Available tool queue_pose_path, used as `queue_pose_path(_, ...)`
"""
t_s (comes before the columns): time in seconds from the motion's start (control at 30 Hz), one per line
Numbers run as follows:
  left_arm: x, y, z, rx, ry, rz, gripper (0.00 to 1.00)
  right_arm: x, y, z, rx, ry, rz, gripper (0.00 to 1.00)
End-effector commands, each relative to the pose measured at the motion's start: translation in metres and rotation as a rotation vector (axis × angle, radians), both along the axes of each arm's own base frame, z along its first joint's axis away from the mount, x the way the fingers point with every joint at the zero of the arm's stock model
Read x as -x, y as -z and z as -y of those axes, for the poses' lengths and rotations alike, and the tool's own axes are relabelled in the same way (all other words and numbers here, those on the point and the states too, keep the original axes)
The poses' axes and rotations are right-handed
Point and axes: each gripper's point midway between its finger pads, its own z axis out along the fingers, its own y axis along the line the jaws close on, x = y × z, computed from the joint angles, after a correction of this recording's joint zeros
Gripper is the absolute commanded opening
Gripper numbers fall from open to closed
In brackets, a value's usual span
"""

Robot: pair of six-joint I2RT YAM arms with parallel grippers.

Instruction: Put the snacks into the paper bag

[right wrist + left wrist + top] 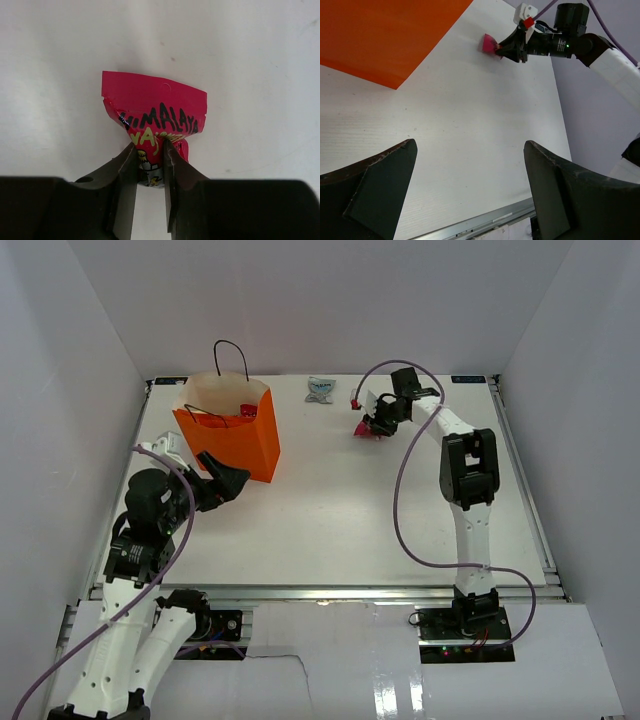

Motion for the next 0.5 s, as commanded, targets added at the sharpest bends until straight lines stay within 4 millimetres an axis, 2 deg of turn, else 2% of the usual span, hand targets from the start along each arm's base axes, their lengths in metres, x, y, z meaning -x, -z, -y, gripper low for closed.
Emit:
queue_pose_path(0.0, 0.001, -0.009, 0.002, 0.018, 0.013, 0.043, 0.98, 0.047, -0.071, -0.034, -0.235, -0.074, -0.057, 0.24)
queue_pose_path(0.03, 0.002, -0.011, 0.002, 0.020, 0.012, 0.052, 0.98, 0.056, -0.110, -0.040, -0.281, -0.088, -0.012, 0.19)
queue_pose_path(0.07, 0.003, -0.011, 0.001, 0.021, 0.011, 0.058, 0.98, 0.068, -0.131, -0.055, -0.333, -0.123, -0.001, 0.19)
queue_pose_path(0.1, 0.003, -0.012, 0.001, 0.021, 0.011, 0.062, 0.98, 0.081, -0.165, -0.063, -0.383, -0.129, 0.013, 0.18)
queue_pose_path(0.13, 0.005, -0.013, 0.001, 0.022, 0.012, 0.072, 0.98, 0.089, -0.183, -0.072, -0.414, -0.145, 0.021, 0.18)
queue_pose_path(0.17, 0.006, -0.014, 0.001, 0.023, 0.011, 0.078, 0.98, 0.102, -0.201, -0.090, -0.444, -0.177, 0.026, 0.17)
queue_pose_path(0.2, 0.006, -0.014, 0.000, 0.022, 0.010, 0.083, 0.98, 0.115, -0.228, -0.101, -0.500, -0.187, 0.021, 0.17)
queue_pose_path(0.23, 0.008, -0.016, 0.000, 0.021, 0.011, 0.095, 0.98, 0.130, -0.259, -0.123, -0.546, -0.239, 0.059, 0.18)
queue_pose_path(0.27, 0.010, -0.017, 0.000, 0.020, 0.010, 0.102, 0.98, 0.137, -0.271, -0.135, -0.574, -0.250, 0.052, 0.19)
queue_pose_path(0.3, 0.011, -0.018, -0.001, 0.019, 0.007, 0.109, 0.98, 0.147, -0.296, -0.147, -0.628, -0.249, 0.039, 0.19)
queue_pose_path(0.33, 0.014, -0.021, -0.002, 0.019, 0.008, 0.122, 0.98, 0.164, -0.309, -0.169, -0.657, -0.282, 0.030, 0.20)
queue_pose_path(0.4, 0.016, -0.022, -0.004, 0.017, 0.000, 0.130, 0.98, 0.174, -0.333, -0.196, -0.721, -0.307, 0.036, 0.22)
queue_pose_path(0.43, 0.018, -0.022, -0.005, 0.016, -0.004, 0.134, 0.98, 0.193, -0.358, -0.216, -0.771, -0.340, 0.027, 0.23)
queue_pose_path(0.47, 0.022, -0.024, -0.005, 0.025, -0.004, 0.141, 0.98, 0.190, -0.356, -0.230, -0.782, -0.322, 0.021, 0.24)
